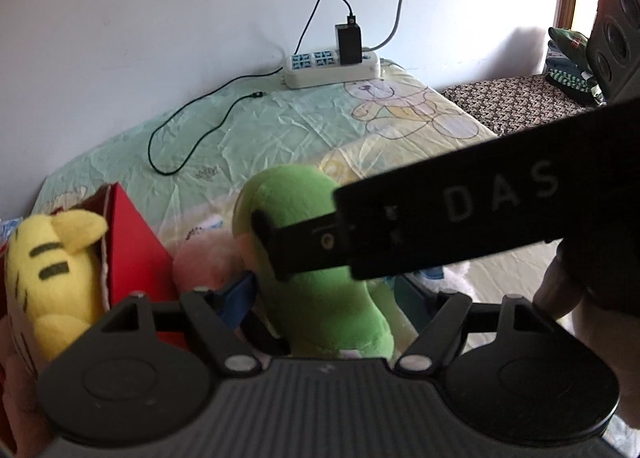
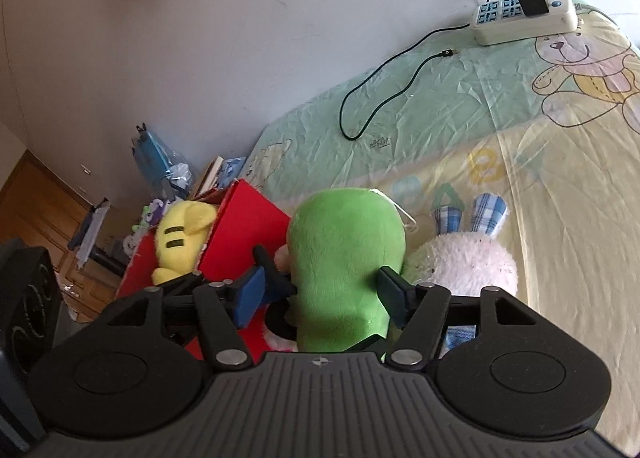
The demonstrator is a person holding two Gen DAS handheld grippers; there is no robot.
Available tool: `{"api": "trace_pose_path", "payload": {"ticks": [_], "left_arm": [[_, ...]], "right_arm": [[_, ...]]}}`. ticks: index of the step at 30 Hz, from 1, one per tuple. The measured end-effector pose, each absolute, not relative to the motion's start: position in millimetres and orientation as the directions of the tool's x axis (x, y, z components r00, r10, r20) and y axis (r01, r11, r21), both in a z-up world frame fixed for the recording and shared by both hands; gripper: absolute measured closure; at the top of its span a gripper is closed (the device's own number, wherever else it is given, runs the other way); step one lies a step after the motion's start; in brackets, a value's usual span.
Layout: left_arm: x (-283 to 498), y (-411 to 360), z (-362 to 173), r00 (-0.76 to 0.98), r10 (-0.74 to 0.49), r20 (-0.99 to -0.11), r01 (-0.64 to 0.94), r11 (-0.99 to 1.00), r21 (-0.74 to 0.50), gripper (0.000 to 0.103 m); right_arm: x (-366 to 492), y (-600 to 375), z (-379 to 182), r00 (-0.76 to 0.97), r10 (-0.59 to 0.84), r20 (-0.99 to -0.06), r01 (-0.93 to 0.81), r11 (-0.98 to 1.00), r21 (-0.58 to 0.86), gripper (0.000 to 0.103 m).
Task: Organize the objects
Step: 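Close the right gripper on the green plush and lift it, then carry the green plush in the right gripper into the red box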
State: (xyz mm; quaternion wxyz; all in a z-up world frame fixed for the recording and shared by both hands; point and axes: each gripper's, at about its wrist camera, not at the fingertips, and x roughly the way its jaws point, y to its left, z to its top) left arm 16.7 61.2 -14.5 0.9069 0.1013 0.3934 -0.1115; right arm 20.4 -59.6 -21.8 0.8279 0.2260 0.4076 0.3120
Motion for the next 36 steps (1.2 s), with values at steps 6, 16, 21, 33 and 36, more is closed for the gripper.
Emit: {"api": "trace_pose_path", "payload": {"ticks": [6, 16, 21, 33, 36], "left_arm": [[23.7, 63.8, -20.7, 0.663, -0.118, -0.739, 0.266, 0.96, 0.085, 0.025], [11.7, 65.9, -6.3, 0.666, -0.138, -0.733, 0.227, 0.974, 0.023, 0.028], [-10.0, 59.5, 7.8, 0.685, -0.141, -0.715, 0.223, 0.974, 0.022, 0.028], [-86.9, 53.5, 59.5, 0.78, -0.074, -0.621, 0.145, 0.987, 0.065, 0.028], [-101.1, 64.3, 70.3, 0.805, -0.035, -0.592, 0.098, 0.992, 0.074, 0.028]], "right_arm": [[24.5, -56.0, -35.9, 0.469, 0.684, -0.559, -0.286, 0.716, 0.636, 0.035], [7.7, -57.3, -30.7, 0.489, 0.693, -0.53, -0.303, 0.705, 0.642, 0.05], [-12.1, -62.2, -14.8, 0.507, 0.693, -0.512, -0.326, 0.704, 0.631, 0.05], [-66.5, -59.6, 34.4, 0.517, 0.74, -0.431, -0.432, 0.66, 0.615, 0.049], [-71.8, -46.6, 45.2, 0.502, 0.765, -0.404, -0.484, 0.636, 0.601, 0.049]]}}
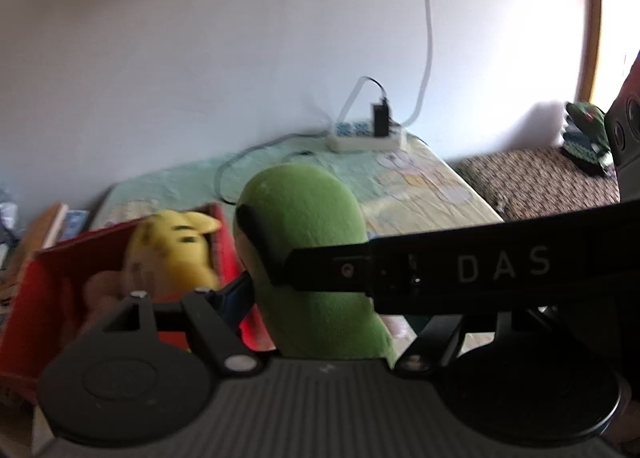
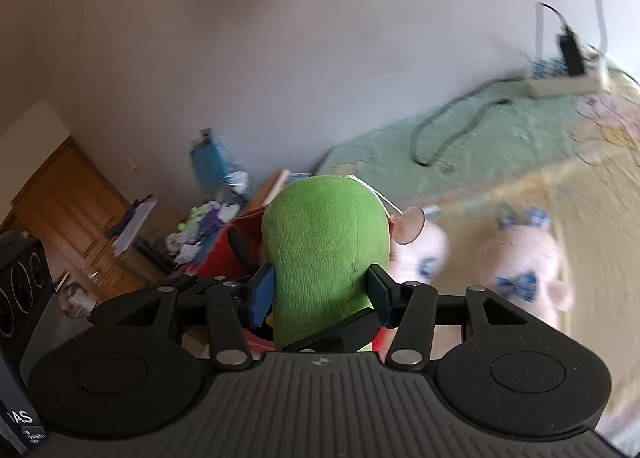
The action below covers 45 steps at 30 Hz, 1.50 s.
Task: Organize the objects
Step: 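Carry the green plush in the right gripper into the red box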
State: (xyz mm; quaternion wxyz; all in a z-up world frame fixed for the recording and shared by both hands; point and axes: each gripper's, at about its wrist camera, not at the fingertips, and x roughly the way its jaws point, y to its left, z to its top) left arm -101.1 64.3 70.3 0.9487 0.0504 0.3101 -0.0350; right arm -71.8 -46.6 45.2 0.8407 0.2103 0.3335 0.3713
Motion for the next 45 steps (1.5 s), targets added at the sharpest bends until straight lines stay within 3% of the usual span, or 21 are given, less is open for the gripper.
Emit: {"api": "trace_pose_path", "payload": {"ticks": [15, 30, 45], "left_arm": [[-134.9, 168.2, 107.6, 0.845, 0.005, -0.535, 0.057, 0.994, 0.098, 0.028], [-112.9, 282.1, 82.6, 0.773, 0.018, -0.634, 0.057, 0.994, 0.098, 0.028], [-81.9, 315.0, 49.8, 0.701, 0.029, -0.713, 0.039, 0.996, 0.08, 0.03]], "right_arm": [[-83.8, 59.9, 73.1, 0.496, 0.795, -0.35, -0.564, 0.601, 0.566, 0.048], [-74.4, 170.3, 48.6, 0.495, 0.785, -0.373, -0.493, 0.607, 0.624, 0.047], [-45.9, 196.2, 16.1, 0.466, 0.775, -0.427, -0.349, 0.604, 0.717, 0.048]]}}
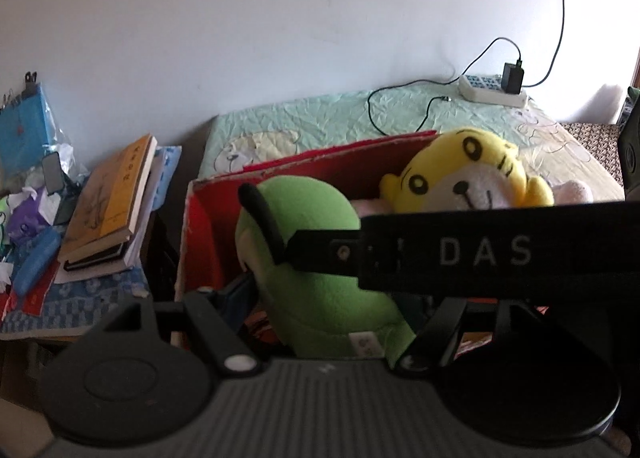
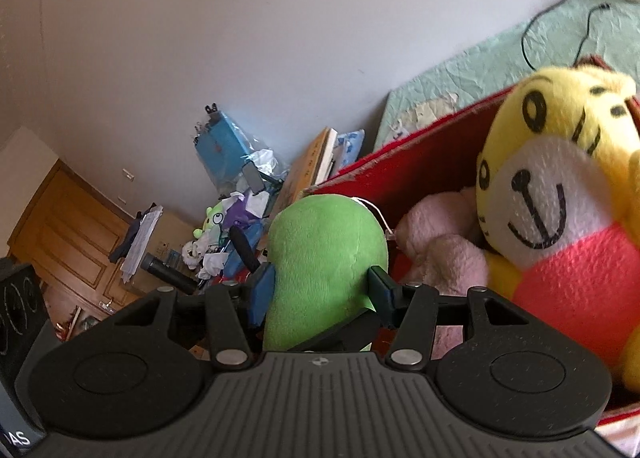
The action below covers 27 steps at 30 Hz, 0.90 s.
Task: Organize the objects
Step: 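Carry the green plush in the right gripper into the red box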
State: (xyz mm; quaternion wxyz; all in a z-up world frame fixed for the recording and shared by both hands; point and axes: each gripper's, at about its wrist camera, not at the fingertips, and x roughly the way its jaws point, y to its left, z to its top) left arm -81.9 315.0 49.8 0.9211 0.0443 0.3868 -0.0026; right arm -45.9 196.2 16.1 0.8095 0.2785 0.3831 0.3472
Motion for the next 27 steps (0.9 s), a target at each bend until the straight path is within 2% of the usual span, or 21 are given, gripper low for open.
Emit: {"api": "trace_pose_path", "payload": {"ticks": [11, 27], "left_arm": [[-66.8, 321.6, 27.0, 0.654, 0.043, -0.756, 0.042, 0.995, 0.093, 0.028], [-52.9, 328.9, 16.9, 0.633, 0.071, -0.771, 0.015, 0.994, 0.105, 0.011]], "right_arm": [[-38.4, 200.5, -6.6, 0.439, 0.771, -0.462, -0.284, 0.607, 0.742, 0.047], [-29.2, 204.2, -12.3, 0.429, 0.767, -0.477, -0.301, 0.62, 0.725, 0.046]]}}
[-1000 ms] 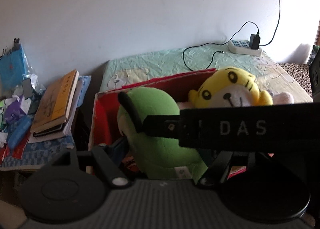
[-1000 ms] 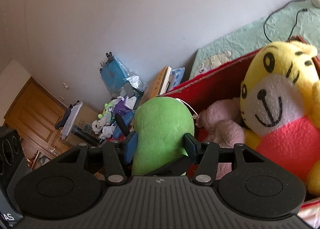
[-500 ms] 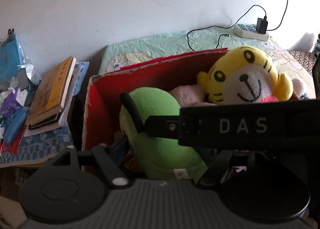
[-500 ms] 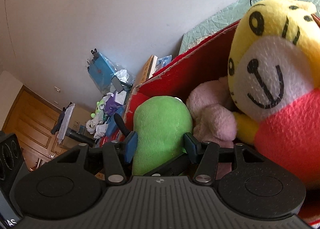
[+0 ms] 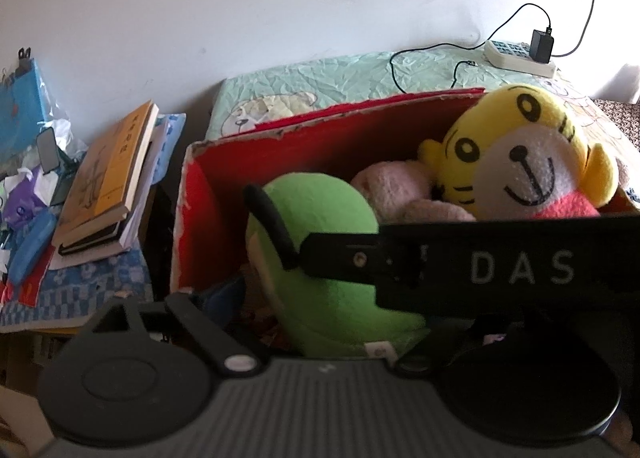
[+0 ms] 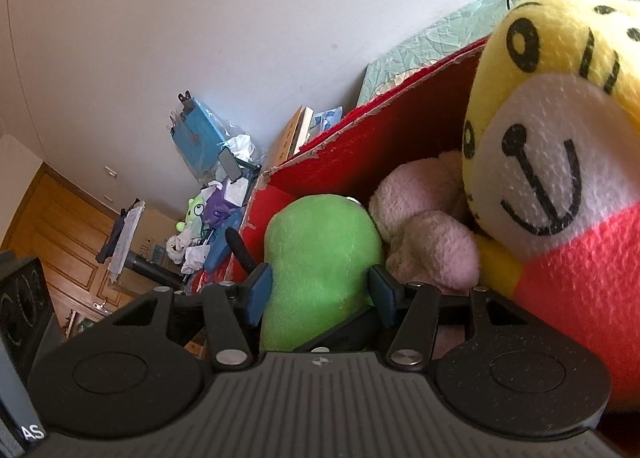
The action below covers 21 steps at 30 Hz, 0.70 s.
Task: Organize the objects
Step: 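Carry the green plush in the right gripper into the red box, then open the right gripper to release the green plush inside the box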
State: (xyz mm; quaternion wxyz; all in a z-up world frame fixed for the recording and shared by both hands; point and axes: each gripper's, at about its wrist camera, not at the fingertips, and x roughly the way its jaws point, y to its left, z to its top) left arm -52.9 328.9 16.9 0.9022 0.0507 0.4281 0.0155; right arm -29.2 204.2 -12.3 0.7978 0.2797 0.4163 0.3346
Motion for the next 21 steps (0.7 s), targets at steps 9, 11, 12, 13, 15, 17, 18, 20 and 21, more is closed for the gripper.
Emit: {"api": "trace_pose_path", "payload": {"ticks": [9, 11, 12, 13, 15, 17, 18, 20, 21], "left_arm": [[-52.8, 327.7, 15.2, 0.63, 0.09, -0.771, 0.019, 0.991, 0.131, 0.005], [-53.2, 327.4, 15.2, 0.628, 0.093, -0.772, 0.019, 0.991, 0.134, 0.004], [-53.4, 327.7, 15.4, 0.628, 0.092, -0.773, 0.019, 0.991, 0.133, 0.004], [-53.4, 328.0, 15.5, 0.626, 0.09, -0.775, 0.021, 0.991, 0.132, 0.004], [-54.7, 328.0, 16.5, 0.625, 0.084, -0.776, 0.024, 0.992, 0.127, 0.004], [-56.4, 327.4, 18.0, 0.627, 0.078, -0.775, 0.032, 0.992, 0.125, 0.004], [-57.4, 326.1, 18.9, 0.628, 0.08, -0.774, 0.035, 0.991, 0.131, 0.004], [-59.2, 322.2, 19.5, 0.632, 0.09, -0.77, 0.041, 0.988, 0.15, 0.004], [-60.6, 320.6, 19.8, 0.634, 0.095, -0.767, 0.044, 0.986, 0.158, 0.004]], "right_arm": [[-28.6, 208.3, -11.2, 0.414, 0.763, -0.496, -0.317, 0.632, 0.707, 0.044], [-28.4, 208.4, -11.2, 0.412, 0.764, -0.496, -0.316, 0.631, 0.709, 0.043], [-27.7, 209.2, -11.5, 0.411, 0.765, -0.496, -0.316, 0.63, 0.709, 0.043], [-27.4, 209.6, -11.9, 0.411, 0.764, -0.497, -0.316, 0.631, 0.709, 0.044], [-28.4, 209.4, -12.2, 0.415, 0.763, -0.496, -0.312, 0.631, 0.71, 0.044], [-30.5, 208.8, -11.3, 0.419, 0.761, -0.496, -0.312, 0.633, 0.708, 0.043], [-31.6, 208.7, -10.4, 0.421, 0.759, -0.497, -0.315, 0.636, 0.705, 0.043], [-33.9, 208.5, -6.9, 0.428, 0.753, -0.5, -0.325, 0.644, 0.692, 0.043], [-34.8, 208.9, -5.1, 0.434, 0.747, -0.503, -0.329, 0.651, 0.684, 0.043]]}}
